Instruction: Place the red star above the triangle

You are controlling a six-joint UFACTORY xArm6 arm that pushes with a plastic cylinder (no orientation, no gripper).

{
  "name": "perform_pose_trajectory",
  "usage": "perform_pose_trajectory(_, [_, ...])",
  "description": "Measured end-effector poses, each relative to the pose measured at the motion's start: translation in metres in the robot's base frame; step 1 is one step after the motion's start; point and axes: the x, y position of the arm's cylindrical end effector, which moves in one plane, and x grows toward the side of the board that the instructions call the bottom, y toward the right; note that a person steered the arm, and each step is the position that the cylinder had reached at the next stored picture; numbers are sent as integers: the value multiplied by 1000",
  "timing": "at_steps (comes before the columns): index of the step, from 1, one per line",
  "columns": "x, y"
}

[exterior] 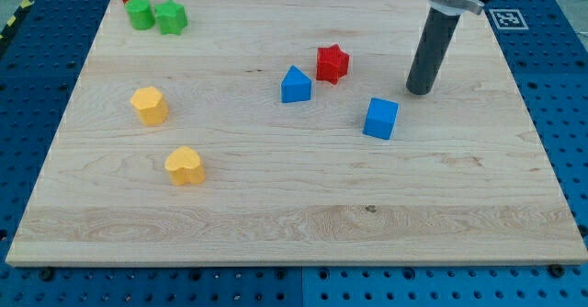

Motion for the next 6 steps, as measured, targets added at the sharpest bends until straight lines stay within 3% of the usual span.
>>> perform_pose_trajectory(1, [0,-45])
perform_pose_trajectory(6, [-38,-113])
